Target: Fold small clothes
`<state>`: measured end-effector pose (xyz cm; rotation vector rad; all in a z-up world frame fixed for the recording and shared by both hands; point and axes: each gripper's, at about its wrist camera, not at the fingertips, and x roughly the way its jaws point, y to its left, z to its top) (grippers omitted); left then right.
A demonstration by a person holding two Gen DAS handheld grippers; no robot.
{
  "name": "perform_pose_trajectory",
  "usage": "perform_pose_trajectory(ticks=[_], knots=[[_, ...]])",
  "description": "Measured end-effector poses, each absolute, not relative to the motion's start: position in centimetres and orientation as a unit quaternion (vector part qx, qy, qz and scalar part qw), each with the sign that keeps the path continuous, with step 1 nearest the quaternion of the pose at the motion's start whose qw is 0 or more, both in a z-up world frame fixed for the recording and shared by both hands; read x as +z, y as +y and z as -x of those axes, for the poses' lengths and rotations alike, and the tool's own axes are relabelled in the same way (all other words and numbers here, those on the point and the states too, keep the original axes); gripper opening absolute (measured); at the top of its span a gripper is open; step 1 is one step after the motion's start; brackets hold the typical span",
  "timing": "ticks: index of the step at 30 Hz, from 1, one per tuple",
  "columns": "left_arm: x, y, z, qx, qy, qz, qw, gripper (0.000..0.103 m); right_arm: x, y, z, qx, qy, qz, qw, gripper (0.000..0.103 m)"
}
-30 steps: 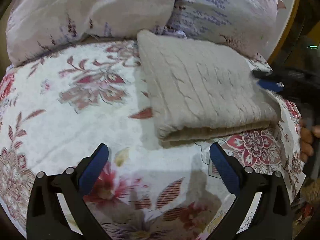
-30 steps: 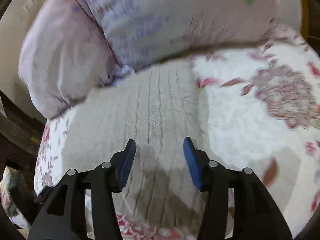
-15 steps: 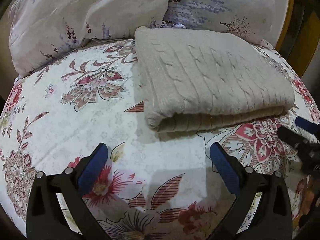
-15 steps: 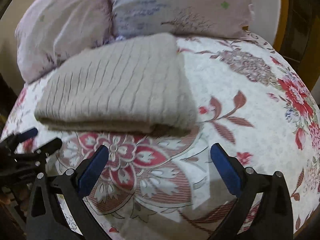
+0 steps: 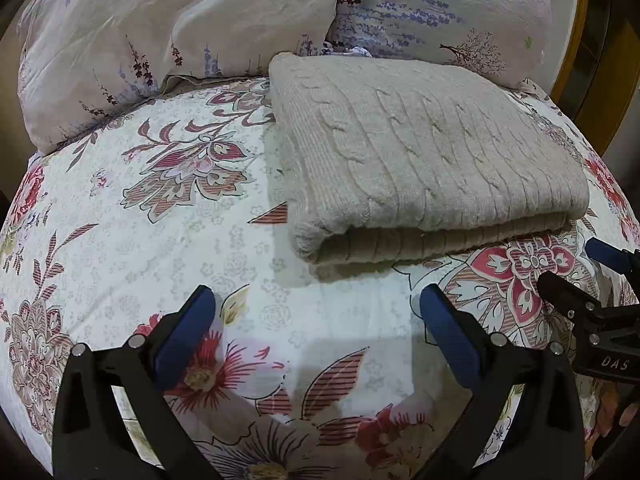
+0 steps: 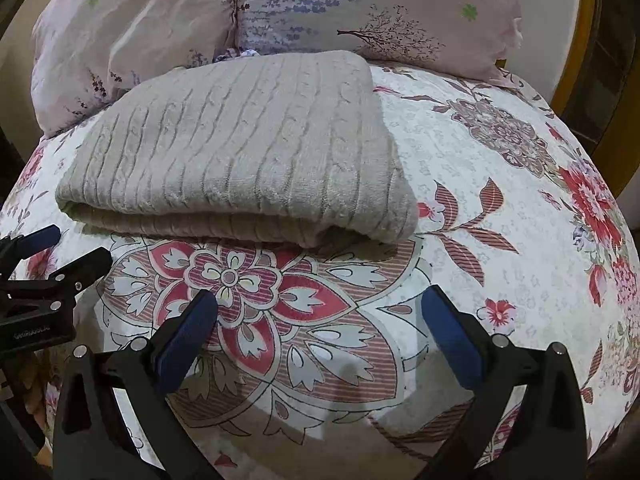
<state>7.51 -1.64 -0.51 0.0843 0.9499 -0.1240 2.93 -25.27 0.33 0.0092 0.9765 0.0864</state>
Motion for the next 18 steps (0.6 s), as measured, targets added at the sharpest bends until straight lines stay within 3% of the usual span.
perform_pose_trajectory(ticks=[18], knots=[[-0.53, -1.66, -7.53, -0.059, 0.457, -0.040, 0.887, 0.101, 0.39, -24.93, -2.82, 0.046, 0.468, -0.001, 0.883, 0.102]])
